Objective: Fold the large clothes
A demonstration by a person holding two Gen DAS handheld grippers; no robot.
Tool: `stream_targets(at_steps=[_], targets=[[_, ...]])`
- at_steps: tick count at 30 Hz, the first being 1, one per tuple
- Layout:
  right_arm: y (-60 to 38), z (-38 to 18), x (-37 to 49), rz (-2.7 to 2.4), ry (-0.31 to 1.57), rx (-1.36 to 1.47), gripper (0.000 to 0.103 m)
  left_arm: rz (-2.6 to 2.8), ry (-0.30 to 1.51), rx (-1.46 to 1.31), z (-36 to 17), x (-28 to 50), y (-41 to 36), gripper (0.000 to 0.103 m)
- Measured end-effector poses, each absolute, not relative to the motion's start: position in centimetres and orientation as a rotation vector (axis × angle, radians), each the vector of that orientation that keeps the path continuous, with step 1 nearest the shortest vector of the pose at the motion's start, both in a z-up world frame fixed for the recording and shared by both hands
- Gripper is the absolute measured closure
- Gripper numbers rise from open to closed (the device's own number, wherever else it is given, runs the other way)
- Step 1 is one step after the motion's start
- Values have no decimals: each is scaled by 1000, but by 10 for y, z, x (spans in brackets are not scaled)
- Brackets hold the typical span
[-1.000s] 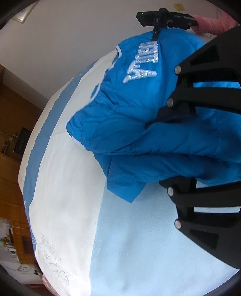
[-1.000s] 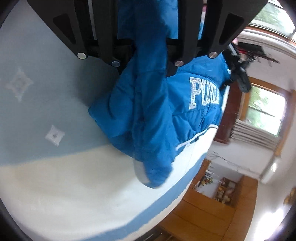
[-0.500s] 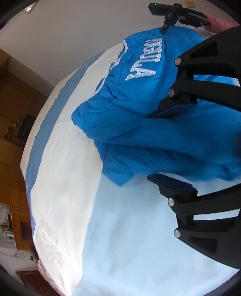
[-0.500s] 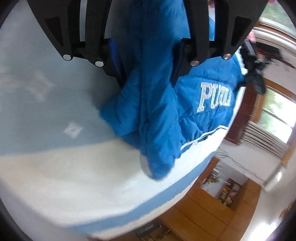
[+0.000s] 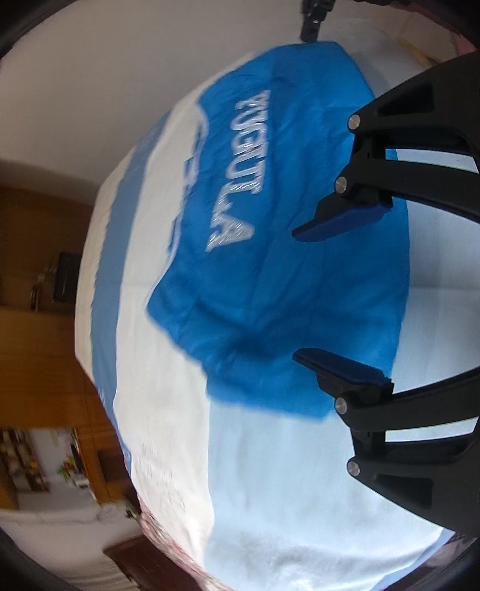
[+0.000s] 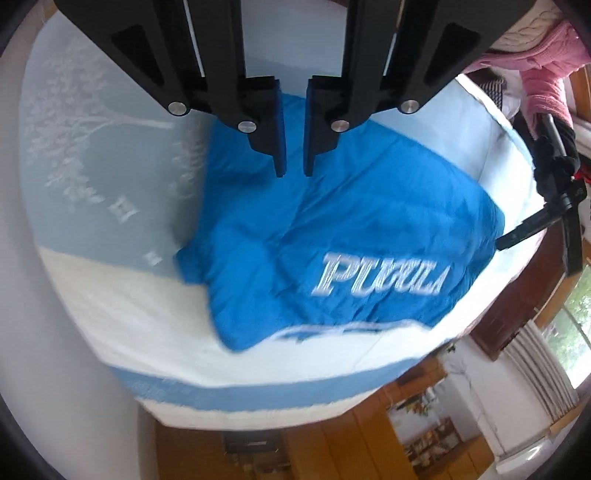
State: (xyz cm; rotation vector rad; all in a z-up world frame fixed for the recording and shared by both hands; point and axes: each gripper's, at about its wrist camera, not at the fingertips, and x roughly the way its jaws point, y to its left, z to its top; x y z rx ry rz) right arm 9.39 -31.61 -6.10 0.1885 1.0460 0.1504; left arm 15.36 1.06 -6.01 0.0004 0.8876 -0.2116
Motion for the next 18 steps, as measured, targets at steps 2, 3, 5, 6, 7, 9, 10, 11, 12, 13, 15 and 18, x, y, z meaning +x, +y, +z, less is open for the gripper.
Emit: stream_targets(at_steps=[2, 3, 5, 6, 7, 9, 10, 11, 12, 13, 15, 18], targets=[[-315, -75, 100, 127, 1058, 179, 96, -195, 896, 38, -73, 155, 3, 44], [-312, -82, 102, 119, 1072, 173, 97, -191, 892, 58, -78, 154, 2, 44], [-311, -96, 106, 108, 1100, 162, 99, -184, 892, 79, -85, 157, -2, 43], [-313, -104, 108, 108, 1115, 179, 100, -187, 895, 79, -89, 158, -3, 43], [-317, -110, 110, 114, 1123, 202, 101, -191, 900, 74, -93, 160, -1, 42], [-325, -121, 111, 123, 1128, 259, 103, -196, 905, 59, -99, 162, 0, 41], [-326, -122, 111, 125, 1126, 269, 103, -196, 904, 50, -102, 162, 1, 41], [-326, -122, 110, 123, 1122, 266, 103, -196, 901, 49, -104, 162, 1, 41], [-324, -123, 110, 118, 1119, 255, 103, -195, 899, 50, -107, 161, -1, 41], [-323, -122, 110, 115, 1119, 249, 103, -195, 899, 47, -107, 161, 1, 41], [-322, -122, 109, 109, 1121, 242, 103, -194, 908, 16, -103, 159, 6, 43], [-322, -121, 107, 109, 1123, 242, 103, -176, 897, -53, -88, 145, 21, 43]])
